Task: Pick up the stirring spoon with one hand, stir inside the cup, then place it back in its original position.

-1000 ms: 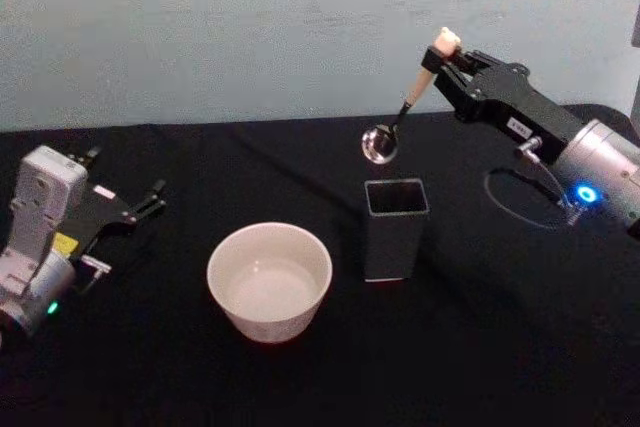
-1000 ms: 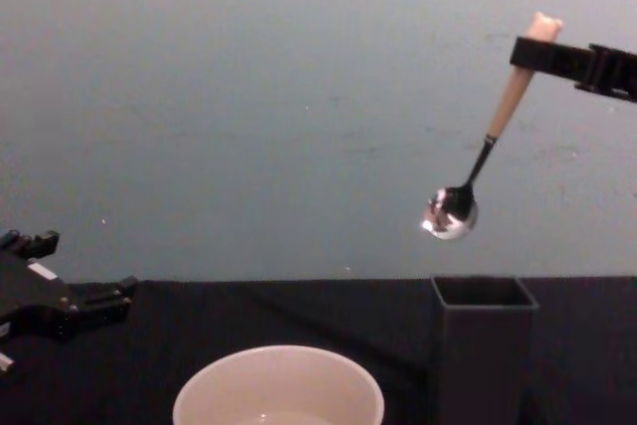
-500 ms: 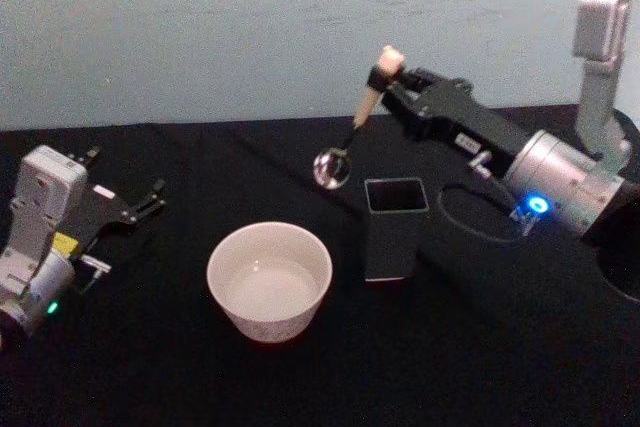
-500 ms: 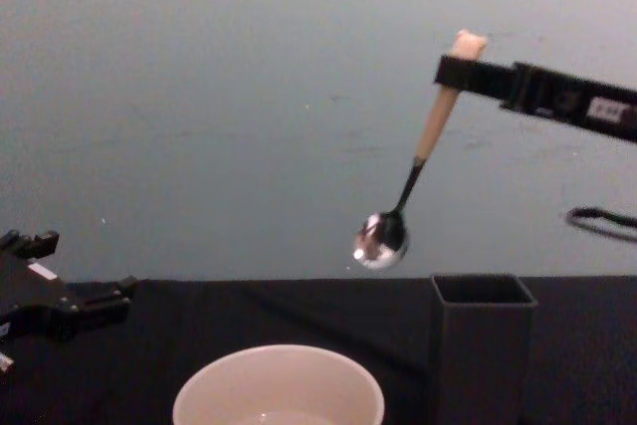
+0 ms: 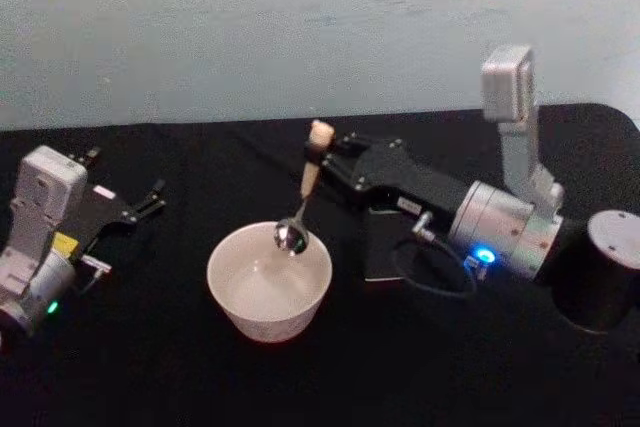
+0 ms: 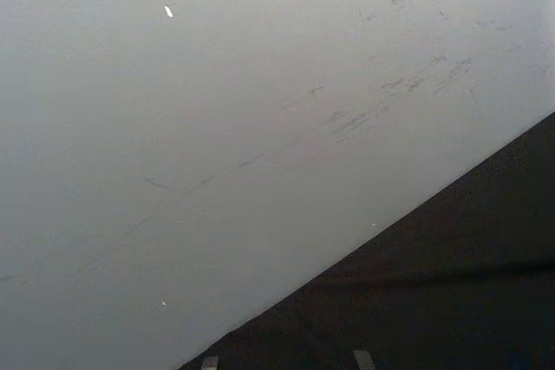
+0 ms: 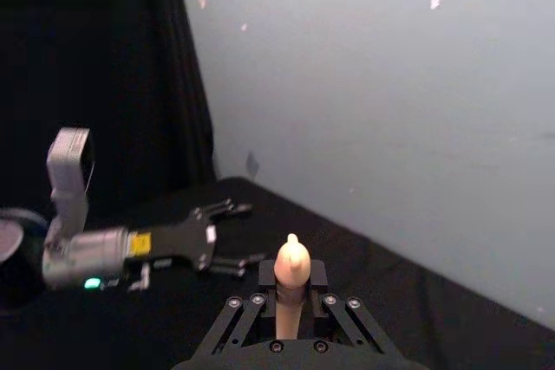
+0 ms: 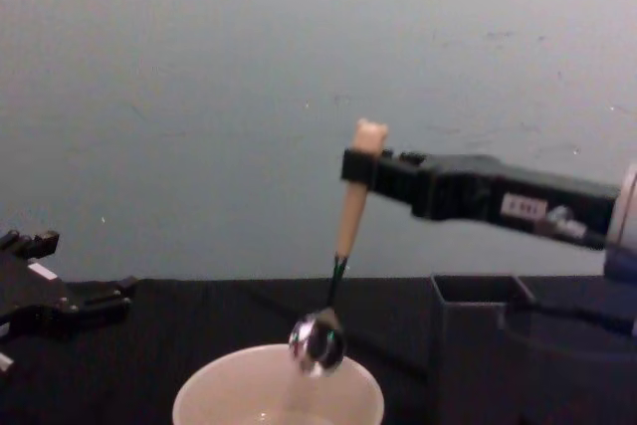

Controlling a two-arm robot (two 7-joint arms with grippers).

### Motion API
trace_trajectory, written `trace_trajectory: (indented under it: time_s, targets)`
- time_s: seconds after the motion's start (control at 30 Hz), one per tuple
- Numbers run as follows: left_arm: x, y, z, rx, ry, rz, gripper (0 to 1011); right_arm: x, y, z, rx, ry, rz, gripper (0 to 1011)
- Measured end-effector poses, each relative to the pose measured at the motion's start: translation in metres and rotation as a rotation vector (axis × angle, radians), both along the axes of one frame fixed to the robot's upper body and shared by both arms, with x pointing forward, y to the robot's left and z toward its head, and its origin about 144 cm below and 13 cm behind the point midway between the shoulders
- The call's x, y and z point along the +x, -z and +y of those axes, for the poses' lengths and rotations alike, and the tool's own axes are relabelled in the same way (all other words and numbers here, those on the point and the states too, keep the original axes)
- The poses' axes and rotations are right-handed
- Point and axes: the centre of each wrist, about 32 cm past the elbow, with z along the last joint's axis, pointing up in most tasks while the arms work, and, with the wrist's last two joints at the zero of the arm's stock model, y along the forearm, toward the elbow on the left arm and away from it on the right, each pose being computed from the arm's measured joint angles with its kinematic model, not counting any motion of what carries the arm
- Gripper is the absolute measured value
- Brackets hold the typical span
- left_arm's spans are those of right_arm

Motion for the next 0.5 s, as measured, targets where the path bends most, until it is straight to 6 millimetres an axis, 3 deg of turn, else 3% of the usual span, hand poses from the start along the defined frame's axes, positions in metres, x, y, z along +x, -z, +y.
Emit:
trace_trajectory:
  time_s: [0.5]
  targets:
    - [0.000,0.000,0.000,0.000,0.000,0.000,1001,-0.011,0.026,0.012,-0.129,-0.066,-0.015,214]
